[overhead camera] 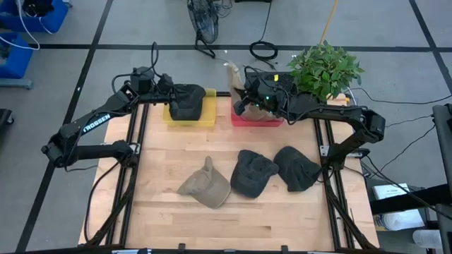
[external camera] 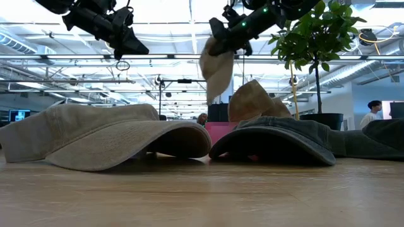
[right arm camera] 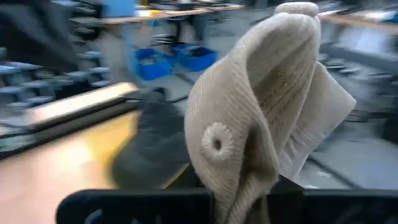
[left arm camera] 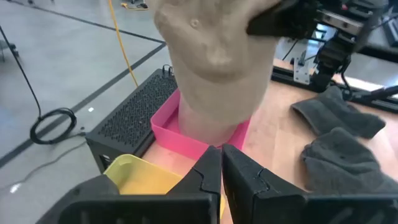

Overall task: Pick & Place hat
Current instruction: Put the brown cap into the red bin

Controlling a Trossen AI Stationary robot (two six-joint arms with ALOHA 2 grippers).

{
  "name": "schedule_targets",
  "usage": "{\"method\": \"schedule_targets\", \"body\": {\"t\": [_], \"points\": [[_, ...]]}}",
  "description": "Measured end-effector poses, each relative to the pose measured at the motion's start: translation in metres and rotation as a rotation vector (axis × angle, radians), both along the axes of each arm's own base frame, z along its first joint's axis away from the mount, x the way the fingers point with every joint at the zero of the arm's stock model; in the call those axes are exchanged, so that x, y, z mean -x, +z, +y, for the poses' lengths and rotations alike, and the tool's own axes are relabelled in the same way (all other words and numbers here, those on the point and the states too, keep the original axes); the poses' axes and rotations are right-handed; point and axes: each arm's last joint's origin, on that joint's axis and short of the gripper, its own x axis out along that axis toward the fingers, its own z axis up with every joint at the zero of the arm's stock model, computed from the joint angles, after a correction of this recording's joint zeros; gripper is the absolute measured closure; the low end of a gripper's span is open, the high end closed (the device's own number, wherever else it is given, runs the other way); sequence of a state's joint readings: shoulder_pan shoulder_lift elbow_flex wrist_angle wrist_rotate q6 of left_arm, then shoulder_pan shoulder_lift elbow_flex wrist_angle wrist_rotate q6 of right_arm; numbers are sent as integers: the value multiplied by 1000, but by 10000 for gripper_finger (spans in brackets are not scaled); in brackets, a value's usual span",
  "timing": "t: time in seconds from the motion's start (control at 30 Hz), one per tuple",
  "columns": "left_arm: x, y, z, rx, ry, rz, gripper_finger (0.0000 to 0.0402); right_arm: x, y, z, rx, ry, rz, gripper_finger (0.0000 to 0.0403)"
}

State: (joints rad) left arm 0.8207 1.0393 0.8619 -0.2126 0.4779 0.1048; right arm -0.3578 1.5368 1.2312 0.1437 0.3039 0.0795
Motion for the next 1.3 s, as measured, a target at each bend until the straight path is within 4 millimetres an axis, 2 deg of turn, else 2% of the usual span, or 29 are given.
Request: {"method": "schedule_targets", "body": {"t": [0.13,0.37,0.5,0.7,0.87,1.07,1.3], "points": [[3,0,3,-44,0,15,397,2,-8,3,46,-146,-8,400],[13,0,13,-64,52,23,386,9,-46,8,-4,-222,-201,402],[18,0,17,-58,60,16,397,6,-68,10,42,-264,-165,402],[23,0,20,-43,76,8,383,-7,-102,5,80,-311,-50,402],[23,0,21,-14,84,-3,397,-8,-111,2,92,-406,-39,401],[23,0,20,-12,73,-6,383,-8,-117,4,42,-409,-34,374],[23,0,21,-24,69,-3,396,-8,-125,6,-52,-331,-5,360]]}}
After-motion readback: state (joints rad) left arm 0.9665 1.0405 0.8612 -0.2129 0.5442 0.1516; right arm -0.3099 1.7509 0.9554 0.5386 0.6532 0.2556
